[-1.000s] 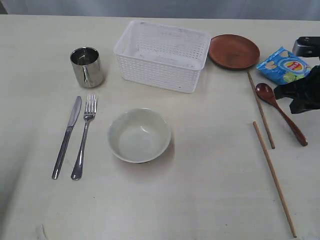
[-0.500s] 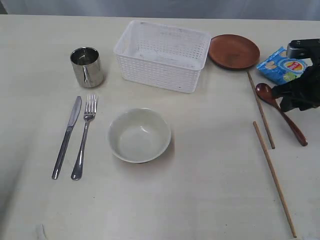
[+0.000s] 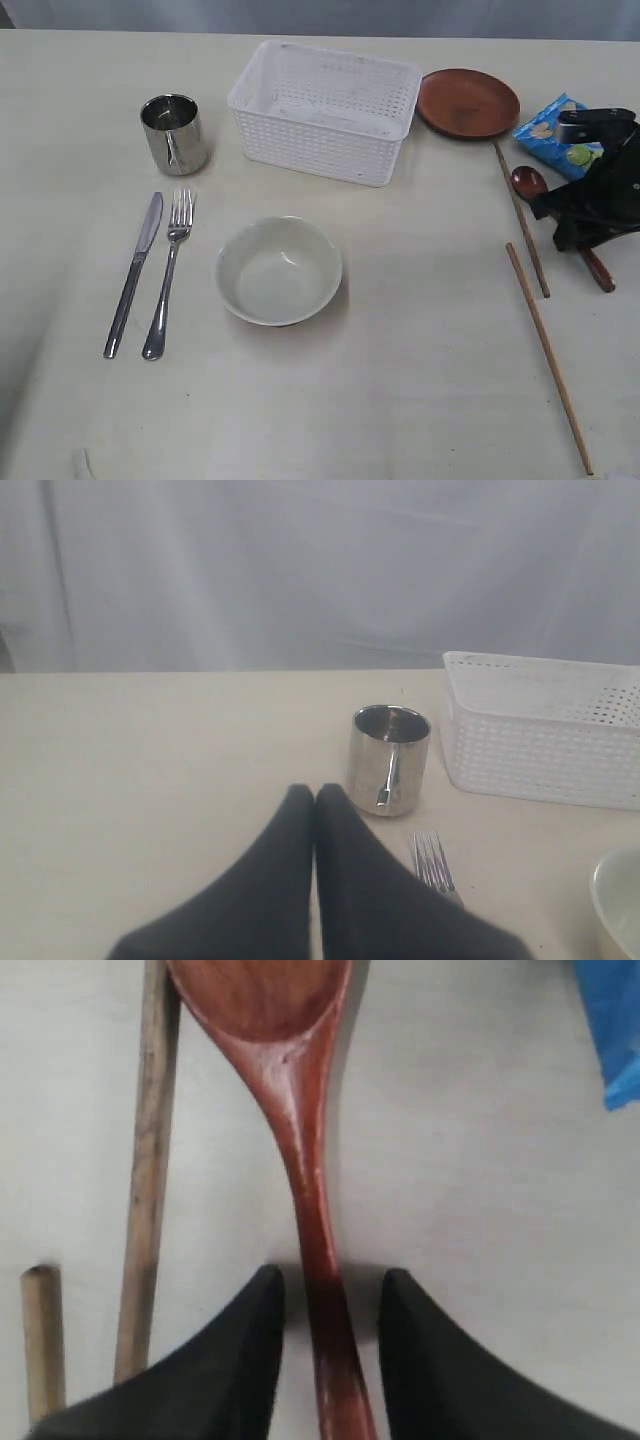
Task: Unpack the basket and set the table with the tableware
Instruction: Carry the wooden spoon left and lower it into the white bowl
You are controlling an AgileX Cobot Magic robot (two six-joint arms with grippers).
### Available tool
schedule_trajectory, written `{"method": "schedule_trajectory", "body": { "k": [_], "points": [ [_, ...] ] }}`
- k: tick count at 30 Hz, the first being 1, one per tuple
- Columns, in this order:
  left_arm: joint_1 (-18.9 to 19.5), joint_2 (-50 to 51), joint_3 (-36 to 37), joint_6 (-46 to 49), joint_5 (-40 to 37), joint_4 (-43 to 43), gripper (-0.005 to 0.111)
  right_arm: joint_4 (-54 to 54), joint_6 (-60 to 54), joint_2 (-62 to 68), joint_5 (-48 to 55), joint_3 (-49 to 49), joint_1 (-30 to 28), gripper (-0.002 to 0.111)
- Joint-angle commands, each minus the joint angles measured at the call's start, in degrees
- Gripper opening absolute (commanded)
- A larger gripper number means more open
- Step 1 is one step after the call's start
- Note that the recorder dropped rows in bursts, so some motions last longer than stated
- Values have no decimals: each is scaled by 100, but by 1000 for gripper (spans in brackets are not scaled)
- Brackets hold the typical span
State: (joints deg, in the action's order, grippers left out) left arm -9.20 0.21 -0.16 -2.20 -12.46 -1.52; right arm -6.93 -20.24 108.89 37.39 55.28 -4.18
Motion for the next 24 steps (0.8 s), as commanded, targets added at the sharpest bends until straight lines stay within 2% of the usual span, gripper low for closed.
{"method": "schedule_trajectory", "body": {
  "k": [1, 2, 9, 14, 17, 21, 24],
  "points": [
    [-6, -21, 16, 2, 36, -17, 0, 124, -54, 60, 90, 24, -40, 7],
    [-6, -21, 16, 2, 36, -17, 0, 124, -54, 37, 103, 24, -40, 0],
    [-6, -21, 16, 2, 36, -17, 0, 21, 144, -476, 305, 166, -29, 0],
    [-6, -21, 16, 2, 36, -17, 0, -702, 8, -1207, 891, 588, 160, 0],
    [-6, -21, 16, 2, 36, -17, 0, -906, -122, -1611, 1303, 921, 701, 0],
    [-6, -21, 16, 2, 36, -17, 0, -817, -204, -1800, 2112, 1585, 1882, 0],
    [-6, -21, 16, 2, 36, -17, 0, -323, -27, -1702, 2693, 2014, 2905, 0]
  ]
}}
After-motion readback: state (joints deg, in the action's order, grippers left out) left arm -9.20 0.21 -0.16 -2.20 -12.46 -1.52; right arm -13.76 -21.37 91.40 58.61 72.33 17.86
